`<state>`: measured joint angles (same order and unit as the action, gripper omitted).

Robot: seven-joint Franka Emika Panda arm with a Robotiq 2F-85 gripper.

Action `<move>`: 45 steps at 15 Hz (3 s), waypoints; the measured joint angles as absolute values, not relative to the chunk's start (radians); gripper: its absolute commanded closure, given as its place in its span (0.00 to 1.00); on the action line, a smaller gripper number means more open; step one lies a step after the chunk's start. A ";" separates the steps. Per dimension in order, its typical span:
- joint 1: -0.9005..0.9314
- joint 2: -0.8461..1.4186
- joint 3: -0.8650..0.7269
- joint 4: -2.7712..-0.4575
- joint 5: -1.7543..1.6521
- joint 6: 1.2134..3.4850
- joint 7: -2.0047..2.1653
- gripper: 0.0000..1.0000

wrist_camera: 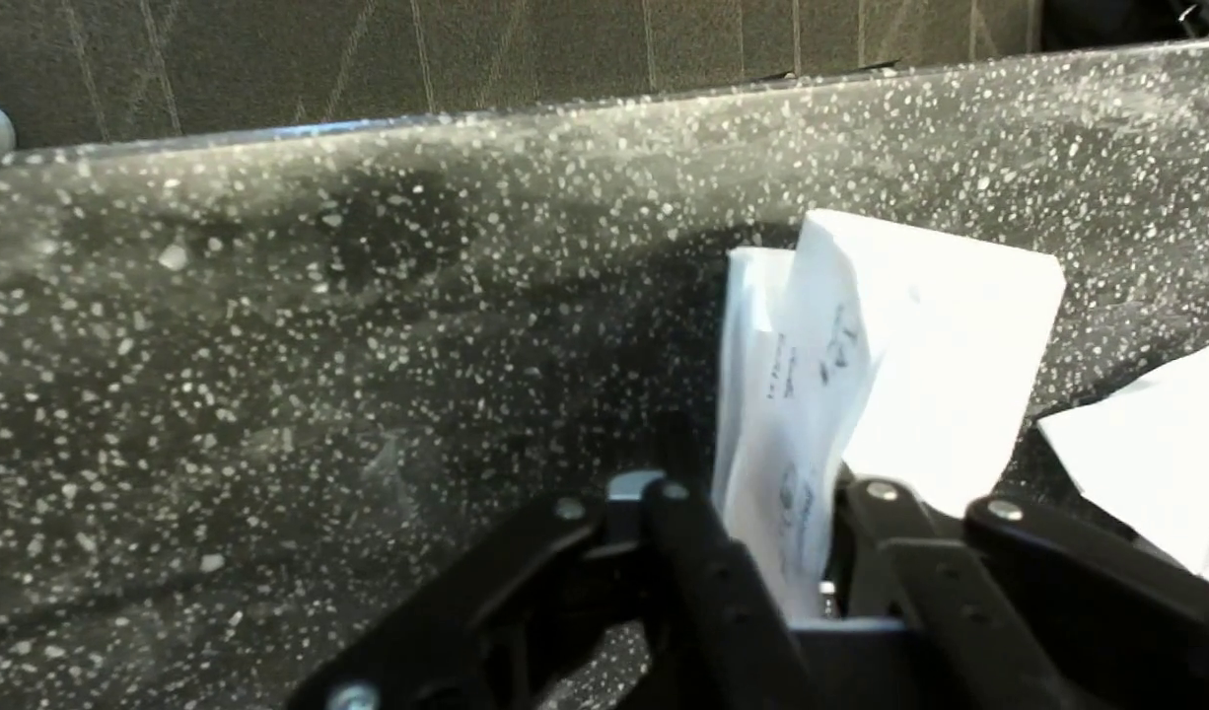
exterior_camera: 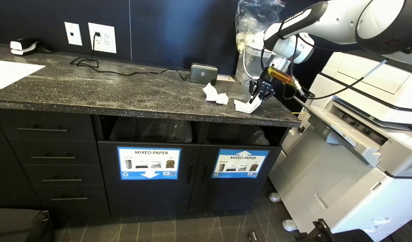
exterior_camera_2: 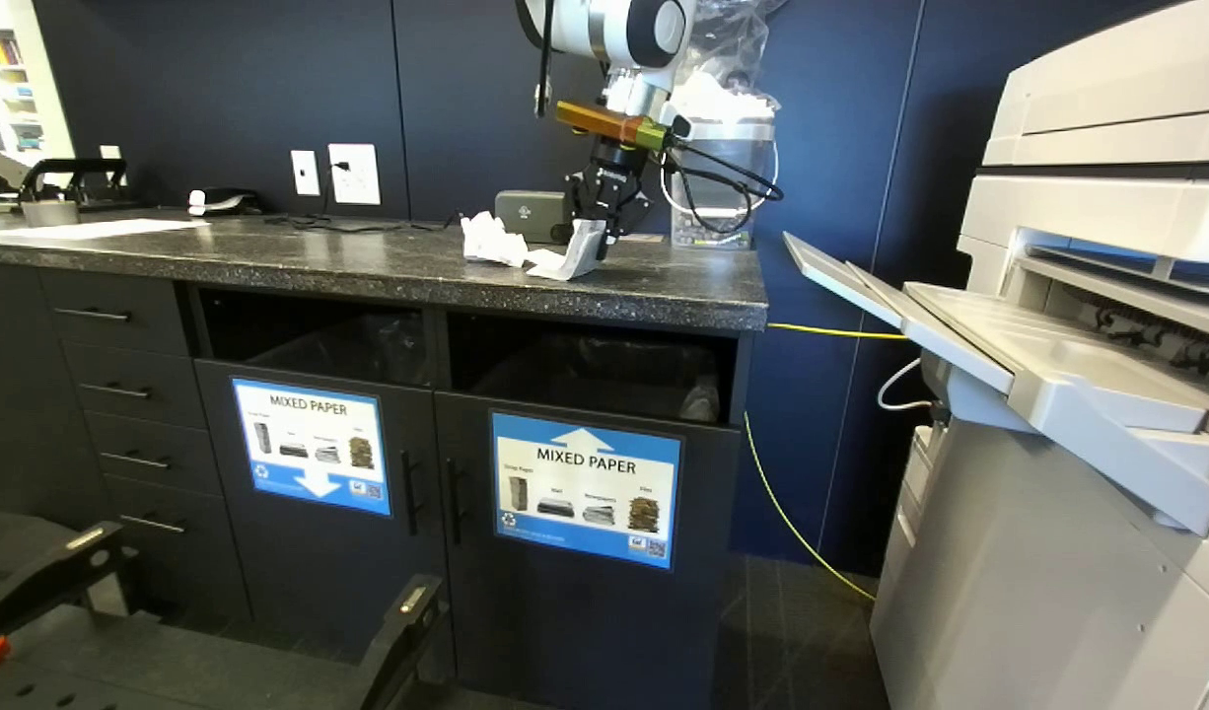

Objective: Pick up the paper on the right side of the counter and throw it in the bin

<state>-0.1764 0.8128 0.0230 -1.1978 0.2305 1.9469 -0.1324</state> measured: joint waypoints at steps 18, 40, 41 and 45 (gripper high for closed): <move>-0.183 0.772 0.019 -1.253 0.194 1.732 -0.196 1.00; -0.002 0.271 0.022 -2.458 0.019 2.637 -0.078 1.00; 0.005 0.267 0.022 -2.507 0.019 2.724 -0.059 1.00; 0.007 0.274 0.010 -2.627 0.021 3.050 -0.020 1.00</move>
